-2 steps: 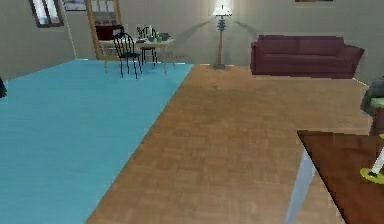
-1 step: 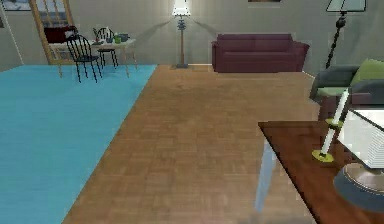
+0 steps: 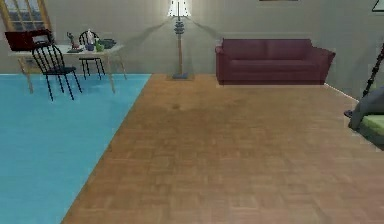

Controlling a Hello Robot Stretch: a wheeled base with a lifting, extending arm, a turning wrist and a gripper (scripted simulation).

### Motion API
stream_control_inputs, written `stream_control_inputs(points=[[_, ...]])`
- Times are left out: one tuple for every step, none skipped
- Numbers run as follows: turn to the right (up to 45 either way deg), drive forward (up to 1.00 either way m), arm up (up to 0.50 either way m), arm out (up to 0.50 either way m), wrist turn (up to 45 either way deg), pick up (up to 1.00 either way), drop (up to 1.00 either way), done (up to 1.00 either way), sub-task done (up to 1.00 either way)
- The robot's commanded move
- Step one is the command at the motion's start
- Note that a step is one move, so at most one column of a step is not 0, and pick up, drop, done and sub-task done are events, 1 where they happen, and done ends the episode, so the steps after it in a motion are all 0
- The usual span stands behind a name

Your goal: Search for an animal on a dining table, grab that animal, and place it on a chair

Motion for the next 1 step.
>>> stream_control_inputs(points=[[-3.0,0.00,0.00,0.00,0.0,0.00,0.00,0.00,0.00]])
